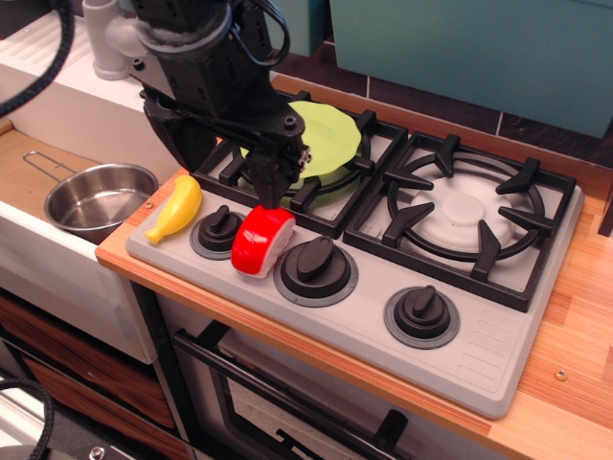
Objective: End effector reaching salmon
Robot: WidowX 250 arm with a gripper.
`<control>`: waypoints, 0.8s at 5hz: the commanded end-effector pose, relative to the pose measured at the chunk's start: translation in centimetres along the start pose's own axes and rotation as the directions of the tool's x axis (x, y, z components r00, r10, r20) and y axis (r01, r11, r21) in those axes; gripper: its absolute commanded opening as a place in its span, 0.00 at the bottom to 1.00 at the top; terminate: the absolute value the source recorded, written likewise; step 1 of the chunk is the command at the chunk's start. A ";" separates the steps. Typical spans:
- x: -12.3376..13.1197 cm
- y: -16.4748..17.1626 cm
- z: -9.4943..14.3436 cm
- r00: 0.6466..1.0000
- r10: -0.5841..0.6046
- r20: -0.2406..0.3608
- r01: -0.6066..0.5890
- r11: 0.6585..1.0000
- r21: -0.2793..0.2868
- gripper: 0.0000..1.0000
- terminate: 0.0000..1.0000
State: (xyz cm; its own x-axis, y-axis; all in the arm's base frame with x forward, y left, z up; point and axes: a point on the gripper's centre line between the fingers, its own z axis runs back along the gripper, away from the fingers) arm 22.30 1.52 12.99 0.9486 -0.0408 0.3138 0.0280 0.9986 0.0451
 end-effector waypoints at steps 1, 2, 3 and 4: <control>0.0 0.0 0.0 1.000 0.000 0.000 0.000 1.000 0.000 1.00 0.00; 0.8 0.1 -0.9 1.000 0.002 0.009 -0.002 1.000 0.018 1.00 0.00; 2.3 0.2 -2.4 1.000 0.010 0.028 -0.011 0.999 0.033 1.00 0.00; 3.6 0.5 -3.7 0.999 0.012 0.047 -0.014 0.999 0.051 1.00 0.00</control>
State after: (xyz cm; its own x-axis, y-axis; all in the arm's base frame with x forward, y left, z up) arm 26.13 1.91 9.34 0.9482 -0.0313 0.3160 0.0044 0.9963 0.0855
